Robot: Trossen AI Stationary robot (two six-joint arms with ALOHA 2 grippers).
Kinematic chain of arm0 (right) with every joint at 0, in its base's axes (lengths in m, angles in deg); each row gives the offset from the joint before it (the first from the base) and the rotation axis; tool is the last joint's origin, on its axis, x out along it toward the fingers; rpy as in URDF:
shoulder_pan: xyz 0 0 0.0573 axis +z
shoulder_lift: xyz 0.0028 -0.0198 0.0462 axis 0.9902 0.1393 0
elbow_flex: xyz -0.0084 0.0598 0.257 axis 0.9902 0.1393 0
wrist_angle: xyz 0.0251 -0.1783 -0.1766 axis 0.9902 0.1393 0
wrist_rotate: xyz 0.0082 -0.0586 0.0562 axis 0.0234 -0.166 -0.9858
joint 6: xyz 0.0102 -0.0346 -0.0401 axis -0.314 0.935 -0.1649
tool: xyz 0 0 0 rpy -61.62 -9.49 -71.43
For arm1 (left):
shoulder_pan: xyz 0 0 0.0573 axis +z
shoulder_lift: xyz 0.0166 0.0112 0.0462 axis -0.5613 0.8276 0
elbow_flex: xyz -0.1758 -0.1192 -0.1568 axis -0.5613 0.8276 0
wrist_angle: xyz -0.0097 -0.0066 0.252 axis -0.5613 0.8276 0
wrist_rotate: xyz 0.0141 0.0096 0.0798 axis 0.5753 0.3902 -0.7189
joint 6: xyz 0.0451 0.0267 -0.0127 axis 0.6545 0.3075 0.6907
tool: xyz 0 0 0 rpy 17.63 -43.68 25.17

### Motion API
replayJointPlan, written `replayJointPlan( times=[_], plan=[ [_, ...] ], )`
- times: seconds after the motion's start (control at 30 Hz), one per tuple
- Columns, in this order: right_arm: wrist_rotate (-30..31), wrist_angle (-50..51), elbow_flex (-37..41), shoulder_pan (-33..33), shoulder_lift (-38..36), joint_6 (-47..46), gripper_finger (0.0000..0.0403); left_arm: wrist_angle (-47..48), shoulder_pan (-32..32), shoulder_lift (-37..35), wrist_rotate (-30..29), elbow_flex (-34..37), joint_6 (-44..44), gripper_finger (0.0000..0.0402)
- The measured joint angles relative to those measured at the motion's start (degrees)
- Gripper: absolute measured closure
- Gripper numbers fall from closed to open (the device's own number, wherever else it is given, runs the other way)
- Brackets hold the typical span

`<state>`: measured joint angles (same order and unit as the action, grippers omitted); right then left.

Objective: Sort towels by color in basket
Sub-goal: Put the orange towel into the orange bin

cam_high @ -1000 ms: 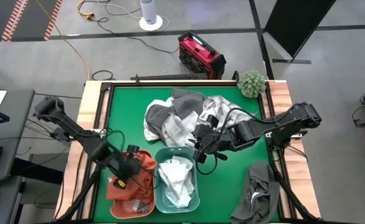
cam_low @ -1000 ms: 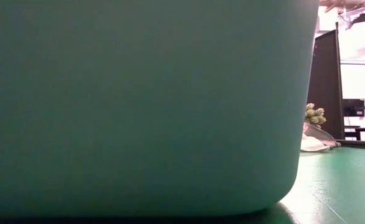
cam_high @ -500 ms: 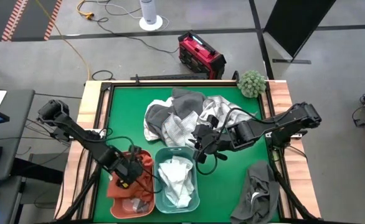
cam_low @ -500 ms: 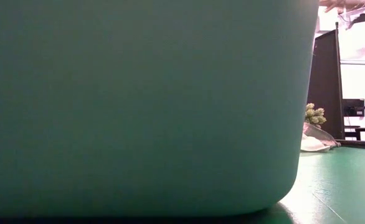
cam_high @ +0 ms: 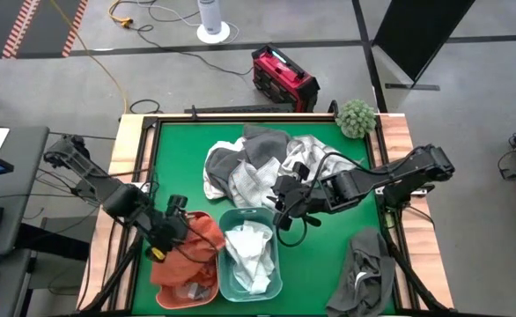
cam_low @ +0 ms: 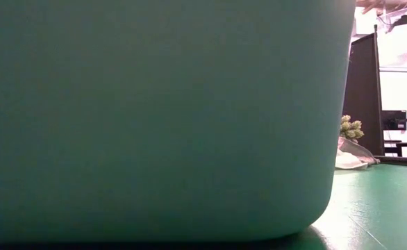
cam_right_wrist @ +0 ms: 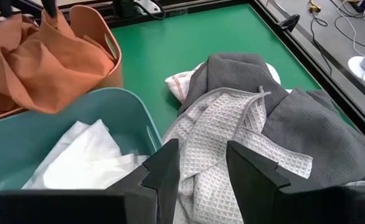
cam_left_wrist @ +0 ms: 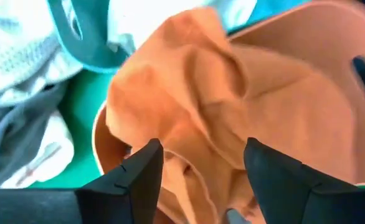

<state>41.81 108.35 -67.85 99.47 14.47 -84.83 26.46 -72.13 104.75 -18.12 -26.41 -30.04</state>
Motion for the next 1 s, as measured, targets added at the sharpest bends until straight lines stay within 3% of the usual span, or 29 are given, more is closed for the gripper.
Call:
replayJointPlan(
  times=[0.17, 0.47, 0.63, 0.8, 1.0],
  plan=[
    [0.07, 1.50, -0.01, 0.00, 0.00, 0.07, 0.0241, -3.77, -4.14, 0.61, 2.92, 0.64, -0.11, 0.0193],
    [0.17, 2.53, -0.02, -0.76, 0.00, -0.09, 0.0241, -11.12, -11.40, 8.31, 0.36, 5.05, -1.63, 0.0194],
    [0.17, 2.03, -0.02, -1.14, 0.00, -0.09, 0.0241, -12.06, -10.29, 12.26, -3.01, 11.15, -0.95, 0.0194],
    [0.17, 0.96, -0.02, -1.14, 0.00, -0.04, 0.0241, -19.64, -6.41, 14.77, -2.37, 17.04, 2.47, 0.0194],
    [0.17, 1.07, -0.02, -1.19, 0.00, 1.27, 0.0241, -17.26, -4.15, 14.55, -0.67, 15.47, 5.90, 0.0194]
  ],
)
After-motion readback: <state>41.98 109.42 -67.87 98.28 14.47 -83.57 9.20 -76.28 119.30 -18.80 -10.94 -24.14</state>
